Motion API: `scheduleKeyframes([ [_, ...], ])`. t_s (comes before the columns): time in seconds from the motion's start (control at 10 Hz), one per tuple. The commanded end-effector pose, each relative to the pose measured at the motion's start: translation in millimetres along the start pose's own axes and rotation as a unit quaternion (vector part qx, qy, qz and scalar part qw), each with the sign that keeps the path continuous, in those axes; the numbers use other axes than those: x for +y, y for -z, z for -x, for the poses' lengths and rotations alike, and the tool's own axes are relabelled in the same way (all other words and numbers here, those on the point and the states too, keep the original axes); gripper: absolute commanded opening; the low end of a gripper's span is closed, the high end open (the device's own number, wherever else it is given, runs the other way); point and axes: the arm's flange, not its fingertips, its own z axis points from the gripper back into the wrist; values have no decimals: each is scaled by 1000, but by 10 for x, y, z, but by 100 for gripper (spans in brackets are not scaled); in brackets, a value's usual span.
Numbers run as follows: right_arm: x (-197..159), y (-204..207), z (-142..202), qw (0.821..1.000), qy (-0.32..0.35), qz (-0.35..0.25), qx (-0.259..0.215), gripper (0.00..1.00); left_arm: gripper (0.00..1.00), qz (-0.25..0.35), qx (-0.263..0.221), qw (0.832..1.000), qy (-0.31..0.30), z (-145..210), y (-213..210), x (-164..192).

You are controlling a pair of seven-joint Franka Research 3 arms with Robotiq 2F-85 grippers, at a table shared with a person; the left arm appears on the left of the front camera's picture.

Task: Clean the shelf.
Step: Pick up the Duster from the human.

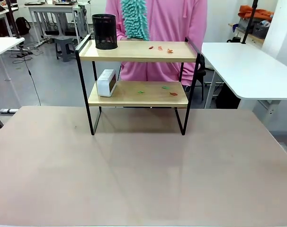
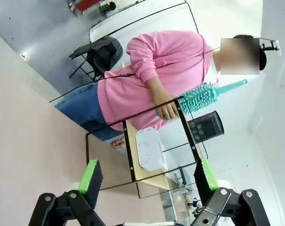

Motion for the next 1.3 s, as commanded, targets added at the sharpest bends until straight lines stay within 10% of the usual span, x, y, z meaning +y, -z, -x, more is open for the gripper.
scheduleKeyframes([
  [0.0, 255, -186, 21, 1000, -18, -11, -10, 100, 100, -20, 40, 998, 39, -87, -24, -408],
  [1.0, 255, -186, 21, 1000, -18, -11, -10, 100, 100, -28, 47, 998, 42, -93, -68, -369],
  [1.2, 255, -186, 21, 1000, -18, -11, -10, 100, 100, -30, 87, 995, -45, -423, 340, -424],
])
